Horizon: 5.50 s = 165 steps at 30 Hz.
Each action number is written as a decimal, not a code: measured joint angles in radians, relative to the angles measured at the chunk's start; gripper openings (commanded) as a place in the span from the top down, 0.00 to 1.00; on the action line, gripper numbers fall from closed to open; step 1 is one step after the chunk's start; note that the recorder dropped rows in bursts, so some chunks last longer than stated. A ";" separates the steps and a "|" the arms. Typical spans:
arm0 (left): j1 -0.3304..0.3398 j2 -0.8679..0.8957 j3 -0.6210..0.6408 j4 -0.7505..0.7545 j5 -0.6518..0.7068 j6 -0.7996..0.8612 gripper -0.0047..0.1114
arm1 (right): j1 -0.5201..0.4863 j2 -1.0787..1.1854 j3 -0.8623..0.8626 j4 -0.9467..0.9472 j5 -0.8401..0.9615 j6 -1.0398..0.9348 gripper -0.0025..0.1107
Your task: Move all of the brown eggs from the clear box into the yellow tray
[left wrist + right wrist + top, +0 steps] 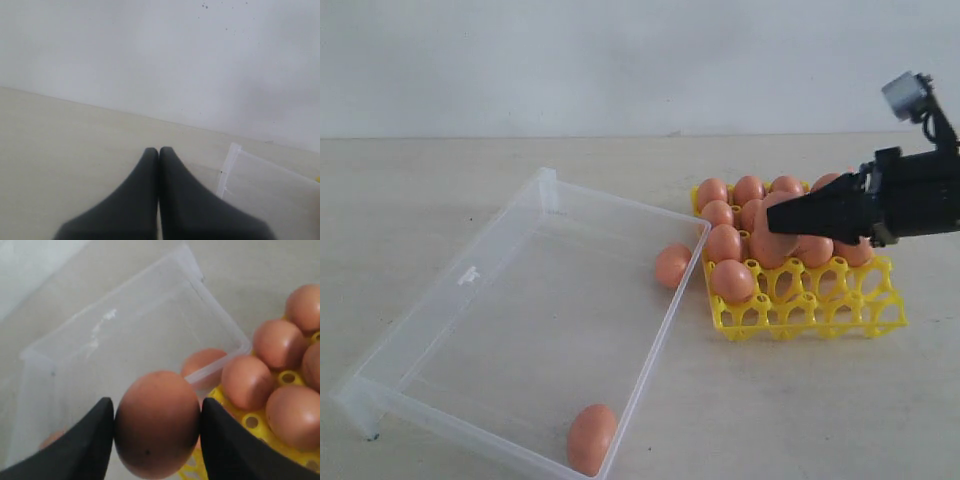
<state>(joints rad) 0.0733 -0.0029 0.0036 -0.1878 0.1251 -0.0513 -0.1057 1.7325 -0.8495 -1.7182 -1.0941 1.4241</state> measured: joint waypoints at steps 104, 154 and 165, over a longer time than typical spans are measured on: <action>0.000 0.000 0.000 -0.021 -0.254 0.088 1.00 | 1.101 0.056 -0.376 0.142 1.702 -0.532 0.98; 0.000 0.000 -0.002 0.017 -0.078 0.079 1.00 | 1.023 0.352 -0.674 1.900 2.304 -1.635 0.98; 0.000 0.000 -0.002 -0.018 -0.125 0.079 1.00 | 1.023 0.330 -0.819 1.820 2.105 -1.592 0.95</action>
<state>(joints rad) 0.0733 -0.0029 0.0018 -0.2058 0.0000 0.0273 0.9172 2.0628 -1.6682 0.1023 1.0109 -0.1680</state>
